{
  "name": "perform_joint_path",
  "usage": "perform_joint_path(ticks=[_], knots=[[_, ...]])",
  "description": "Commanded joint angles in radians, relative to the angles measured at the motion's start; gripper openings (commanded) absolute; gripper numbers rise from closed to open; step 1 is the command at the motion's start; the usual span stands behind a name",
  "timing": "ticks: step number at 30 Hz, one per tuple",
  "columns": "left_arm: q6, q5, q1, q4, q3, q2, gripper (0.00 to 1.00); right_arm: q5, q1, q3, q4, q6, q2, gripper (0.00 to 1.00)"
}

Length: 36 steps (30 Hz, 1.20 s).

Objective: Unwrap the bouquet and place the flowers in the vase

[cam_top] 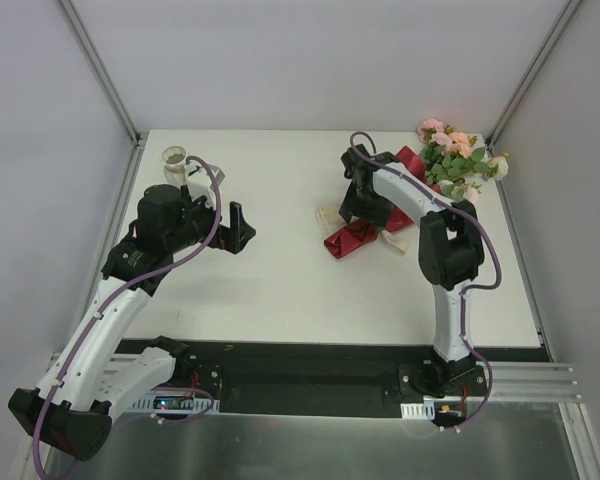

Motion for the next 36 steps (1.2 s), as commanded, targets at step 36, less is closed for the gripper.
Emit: perform_joint_path(ticks=[36], knots=[[-0.301,0.243,-0.025,-0.019,0.023,0.174,0.88,-0.183,0.185,-0.547,0.315,-0.042,-0.504,0.71]])
